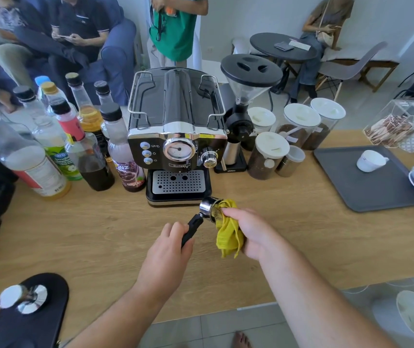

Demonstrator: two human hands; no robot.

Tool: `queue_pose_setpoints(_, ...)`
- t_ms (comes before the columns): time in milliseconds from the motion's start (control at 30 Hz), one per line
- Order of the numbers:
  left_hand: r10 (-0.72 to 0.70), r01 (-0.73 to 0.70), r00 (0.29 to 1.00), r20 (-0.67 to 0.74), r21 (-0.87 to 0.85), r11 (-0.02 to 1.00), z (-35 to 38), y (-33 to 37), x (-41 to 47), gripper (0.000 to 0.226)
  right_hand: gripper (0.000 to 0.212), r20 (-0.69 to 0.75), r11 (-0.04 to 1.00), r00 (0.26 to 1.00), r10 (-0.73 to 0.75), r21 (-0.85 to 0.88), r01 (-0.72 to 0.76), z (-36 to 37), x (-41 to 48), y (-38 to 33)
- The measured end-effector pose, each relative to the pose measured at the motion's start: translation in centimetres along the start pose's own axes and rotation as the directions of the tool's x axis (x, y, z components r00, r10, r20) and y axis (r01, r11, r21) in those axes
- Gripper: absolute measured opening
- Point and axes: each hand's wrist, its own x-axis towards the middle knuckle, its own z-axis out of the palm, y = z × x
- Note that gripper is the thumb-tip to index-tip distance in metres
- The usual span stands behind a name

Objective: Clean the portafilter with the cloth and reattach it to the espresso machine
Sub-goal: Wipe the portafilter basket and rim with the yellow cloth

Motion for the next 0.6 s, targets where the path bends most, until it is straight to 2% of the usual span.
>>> queue_pose_setpoints(100, -0.01, 0.01, 1.0, -0.009, -0.005, 1.0, 0.1, -0.1, 0.0, 0.015, 0.029, 0.016, 0.988, 1.0, 0.012, 0.157, -0.015, -0.3, 0.0, 0.2)
queue_pose_setpoints(167, -0.027, 0.027, 0.999, -0.019, -0.012, 1.0, 0.2, -0.2, 0.1, 0.017, 0.028, -0.029, 0.983, 0.999, -0.034, 0.181, 0.039, -0.5, 0.2, 0.3)
queue_pose_setpoints(300, -0.039, 0.038, 0.999, -0.024, -0.027, 0.999, 0.4, 0.0, 0.2, 0.016, 0.012, -0.152, 0.972, 0.96, -0.234, -0.061, 0.228, -0.3, 0.2, 0.5)
queue_pose_setpoints(400, -0.03, 0.03, 1.0, -0.008, -0.011, 0.999, 0.7, 0.4, 0.2, 0.016, 0.015, -0.164, 0.938, 0.934, -0.317, -0.203, 0.282, 0.6, 0.1, 0.9)
queue_pose_setpoints(500, -0.042, 0.042, 0.999, 0.007, -0.017, 0.999, 0.9, 0.5, 0.2, 0.015, 0.016, -0.13, 0.931, 0.933, -0.336, -0.195, 0.308, 1.1, 0.1, 0.9)
queue_pose_setpoints(600, -0.052, 0.053, 0.998, 0.023, -0.016, 0.998, 0.7, 0.3, 0.0, 0.016, 0.01, -0.075, 0.947, 0.955, -0.288, -0.169, 0.272, 0.5, 0.2, 1.0)
